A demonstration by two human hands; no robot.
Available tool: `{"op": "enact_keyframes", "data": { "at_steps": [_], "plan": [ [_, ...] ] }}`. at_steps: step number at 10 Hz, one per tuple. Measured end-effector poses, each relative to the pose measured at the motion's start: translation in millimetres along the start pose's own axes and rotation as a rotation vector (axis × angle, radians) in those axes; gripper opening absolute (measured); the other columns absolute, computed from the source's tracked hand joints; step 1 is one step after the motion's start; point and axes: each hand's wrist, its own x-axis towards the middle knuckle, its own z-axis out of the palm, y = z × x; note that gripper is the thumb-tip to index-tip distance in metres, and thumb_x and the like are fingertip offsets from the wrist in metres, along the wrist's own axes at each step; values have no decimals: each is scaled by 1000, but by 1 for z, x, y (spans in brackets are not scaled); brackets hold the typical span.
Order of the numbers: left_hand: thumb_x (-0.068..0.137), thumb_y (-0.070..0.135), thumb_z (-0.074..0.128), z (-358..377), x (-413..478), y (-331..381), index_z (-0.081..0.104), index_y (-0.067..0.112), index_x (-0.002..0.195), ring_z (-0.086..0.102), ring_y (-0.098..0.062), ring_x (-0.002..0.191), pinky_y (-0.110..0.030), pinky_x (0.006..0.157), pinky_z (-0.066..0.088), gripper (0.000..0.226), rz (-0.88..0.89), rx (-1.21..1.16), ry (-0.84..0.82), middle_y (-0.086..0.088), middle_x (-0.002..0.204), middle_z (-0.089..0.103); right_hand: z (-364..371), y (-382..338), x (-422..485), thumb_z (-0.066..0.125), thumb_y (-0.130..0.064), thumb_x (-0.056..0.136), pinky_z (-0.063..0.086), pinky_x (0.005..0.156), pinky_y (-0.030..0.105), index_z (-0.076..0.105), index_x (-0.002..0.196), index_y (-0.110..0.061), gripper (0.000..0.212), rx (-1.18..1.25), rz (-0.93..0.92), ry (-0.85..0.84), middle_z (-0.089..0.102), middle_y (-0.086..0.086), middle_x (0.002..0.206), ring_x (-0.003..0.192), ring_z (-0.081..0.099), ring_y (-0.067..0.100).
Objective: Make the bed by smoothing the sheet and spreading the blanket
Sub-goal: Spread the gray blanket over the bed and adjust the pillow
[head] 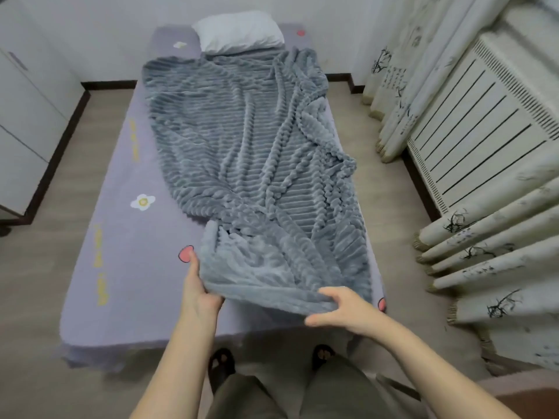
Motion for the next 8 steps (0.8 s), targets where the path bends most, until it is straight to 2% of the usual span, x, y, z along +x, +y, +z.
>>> {"op": "enact_keyframes", "data": {
  "at_steps": [1, 2, 3, 4, 5, 6, 7, 8],
  "plan": [
    [82, 43, 66, -23, -35, 46, 63, 13, 126, 58, -34, 118, -52, 103, 41, 54, 104, 5, -72, -17, 124, 65, 24, -21, 8, 82, -45, 63, 49, 93, 41, 73, 96, -17, 44, -46, -16, 68, 74, 4, 97, 98, 68, 13],
    [82, 23, 60, -51, -62, 90, 67, 12, 118, 63, -24, 114, -41, 100, 48, 38, 316, 26, -186, -10, 121, 66, 41, -40, 20, 73, -6, 75, 53, 80, 40, 68, 77, -26, 20, 4, -84, 412, 73, -1, 80, 82, 67, 15],
    [76, 19, 64, -79, -79, 134, 69, 14, 108, 67, -21, 107, -37, 99, 49, 33, 402, -28, -253, -5, 110, 71, 64, -64, 28, 60, 7, 76, 46, 74, 29, 64, 82, -22, 29, 128, -129, 766, 68, -6, 79, 80, 62, 11],
    [76, 6, 59, -102, -69, 155, 62, 17, 108, 70, -13, 91, -25, 87, 54, 34, 451, -103, -86, -1, 95, 74, 82, -73, 27, 52, 14, 81, 48, 88, 16, 70, 106, -16, 44, 234, -174, 719, 71, -7, 105, 100, 64, 2],
    [60, 17, 70, -123, -59, 158, 61, 17, 110, 68, -16, 93, -28, 90, 54, 51, 410, 16, 91, -4, 93, 74, 89, -61, 23, 46, 19, 82, 50, 73, 14, 70, 97, -11, 41, 414, -67, 757, 73, 0, 88, 81, 63, 8],
    [91, 41, 54, -142, -51, 161, 65, 16, 112, 69, -23, 95, -38, 86, 56, 34, 271, 79, 237, -7, 99, 74, 80, -34, 23, 46, 15, 84, 51, 85, 32, 68, 99, -3, 33, 471, 57, 822, 73, 9, 94, 91, 64, 18],
    [96, 17, 56, -161, -52, 156, 58, 26, 95, 68, -4, 70, -18, 67, 54, 10, 383, 349, 291, 16, 64, 71, 75, -3, 33, 47, 2, 91, 51, 75, 36, 67, 100, -13, 26, 407, 311, 746, 69, 17, 105, 94, 64, 29],
    [90, -19, 46, -158, -45, 162, 49, 22, 87, 57, 20, 57, 0, 52, 44, 41, 336, 337, 247, 40, 51, 55, 71, 6, 46, 50, -3, 95, 49, 88, 36, 61, 109, -8, 18, 152, 466, 338, 64, 18, 118, 108, 61, 31]
  ]
}}
